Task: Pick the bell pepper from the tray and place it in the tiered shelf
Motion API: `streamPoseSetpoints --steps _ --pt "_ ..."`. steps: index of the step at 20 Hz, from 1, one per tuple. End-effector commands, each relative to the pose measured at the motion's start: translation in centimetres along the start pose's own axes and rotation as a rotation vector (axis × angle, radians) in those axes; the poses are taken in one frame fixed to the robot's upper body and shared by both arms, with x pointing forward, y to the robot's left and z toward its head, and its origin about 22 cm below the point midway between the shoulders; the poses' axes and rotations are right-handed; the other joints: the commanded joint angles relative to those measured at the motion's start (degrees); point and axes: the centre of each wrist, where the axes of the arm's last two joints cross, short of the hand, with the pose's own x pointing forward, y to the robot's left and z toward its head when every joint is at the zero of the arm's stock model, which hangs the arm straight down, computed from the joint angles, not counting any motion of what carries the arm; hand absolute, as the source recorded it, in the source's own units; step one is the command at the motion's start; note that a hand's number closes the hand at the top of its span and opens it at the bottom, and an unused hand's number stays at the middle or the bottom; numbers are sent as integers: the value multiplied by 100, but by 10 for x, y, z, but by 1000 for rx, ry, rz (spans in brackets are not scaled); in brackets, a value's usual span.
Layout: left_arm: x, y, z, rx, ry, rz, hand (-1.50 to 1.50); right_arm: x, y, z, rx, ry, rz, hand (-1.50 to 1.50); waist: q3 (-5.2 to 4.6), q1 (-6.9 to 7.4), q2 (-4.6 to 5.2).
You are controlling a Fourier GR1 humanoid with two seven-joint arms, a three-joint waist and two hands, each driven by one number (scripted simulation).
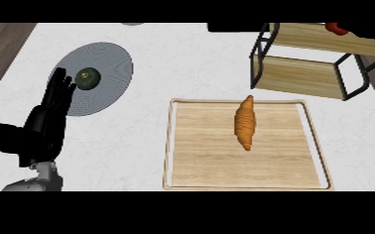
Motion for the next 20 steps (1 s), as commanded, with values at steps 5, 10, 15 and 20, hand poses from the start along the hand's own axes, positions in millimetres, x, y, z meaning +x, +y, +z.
streamPoseSetpoints --steps 5,10,15,20 --pt "-4 15 8 17 -4 -24 0 5 -105 -1 -129 120 -37 -150 -3 -77 -18" --pt "-8 5 5 11 -5 -3 0 -27 -186 14 -149 141 -32 -150 2 -119 -8" --pt "-3 1 -9 5 -4 4 0 -29 -232 33 -120 115 -76 -150 0 -44 7" --pt "3 6 -1 4 1 1 0 -63 -250 67 -111 126 -83 -150 1 -17 11"
